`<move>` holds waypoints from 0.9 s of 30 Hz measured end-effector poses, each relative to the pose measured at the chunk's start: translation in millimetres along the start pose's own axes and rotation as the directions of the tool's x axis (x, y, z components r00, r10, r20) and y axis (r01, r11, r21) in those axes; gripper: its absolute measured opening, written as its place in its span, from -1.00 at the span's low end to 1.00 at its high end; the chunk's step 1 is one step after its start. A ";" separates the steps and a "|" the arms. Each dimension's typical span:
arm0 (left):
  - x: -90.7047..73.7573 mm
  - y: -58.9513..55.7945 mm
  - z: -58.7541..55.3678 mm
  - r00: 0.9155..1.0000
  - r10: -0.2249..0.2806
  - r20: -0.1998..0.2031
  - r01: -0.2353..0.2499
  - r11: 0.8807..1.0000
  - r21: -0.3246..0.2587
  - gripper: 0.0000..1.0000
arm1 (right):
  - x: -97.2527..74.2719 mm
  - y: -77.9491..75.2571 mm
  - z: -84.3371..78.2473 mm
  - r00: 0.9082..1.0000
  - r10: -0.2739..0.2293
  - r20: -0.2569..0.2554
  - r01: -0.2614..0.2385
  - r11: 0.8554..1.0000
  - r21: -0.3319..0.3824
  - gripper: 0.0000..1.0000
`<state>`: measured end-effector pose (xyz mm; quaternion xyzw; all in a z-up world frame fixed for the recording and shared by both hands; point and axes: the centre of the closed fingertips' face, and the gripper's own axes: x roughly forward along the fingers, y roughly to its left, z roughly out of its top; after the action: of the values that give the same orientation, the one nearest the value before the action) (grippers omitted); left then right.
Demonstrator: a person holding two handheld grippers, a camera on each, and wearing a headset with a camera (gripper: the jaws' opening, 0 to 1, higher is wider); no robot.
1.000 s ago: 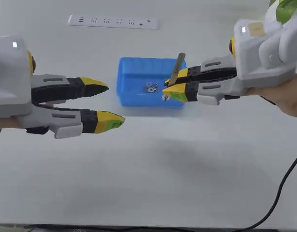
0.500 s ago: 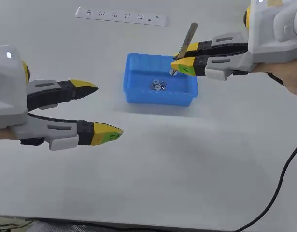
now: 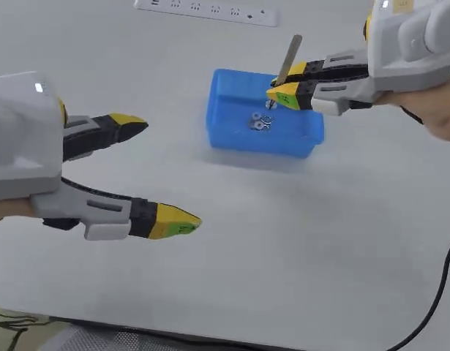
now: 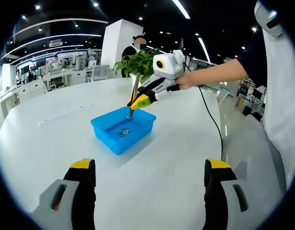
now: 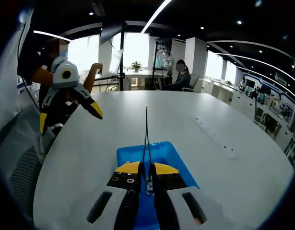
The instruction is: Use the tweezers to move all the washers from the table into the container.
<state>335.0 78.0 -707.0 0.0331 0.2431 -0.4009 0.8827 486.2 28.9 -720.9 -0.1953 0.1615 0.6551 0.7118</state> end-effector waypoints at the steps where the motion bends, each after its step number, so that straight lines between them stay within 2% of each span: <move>1: 0.0 -0.4 -0.2 1.000 -0.003 0.001 0.003 1.000 -0.001 0.98 | 2.0 -0.2 -2.0 1.000 0.001 -0.003 -0.001 1.000 0.001 -0.82; 10: -1.5 1.6 -4.8 1.000 0.000 -0.010 0.000 1.000 -0.010 0.99 | 17.1 -8.5 -25.6 0.998 -0.010 -0.055 0.011 1.000 0.019 -0.82; 22: -1.3 2.6 -9.2 1.000 -0.003 -0.018 0.002 1.000 -0.025 0.99 | 21.0 -5.1 -40.2 0.998 0.001 -0.070 0.001 0.999 0.039 -0.80; 27: -3.1 3.9 -10.8 1.000 0.001 -0.024 -0.001 0.999 -0.032 0.99 | 22.2 -2.6 -39.4 0.998 0.014 -0.064 -0.011 0.999 0.050 -0.80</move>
<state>331.7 85.5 -715.7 0.0238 0.2598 -0.3961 0.8804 491.9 28.8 -765.9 -0.1975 0.2017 0.6488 0.7067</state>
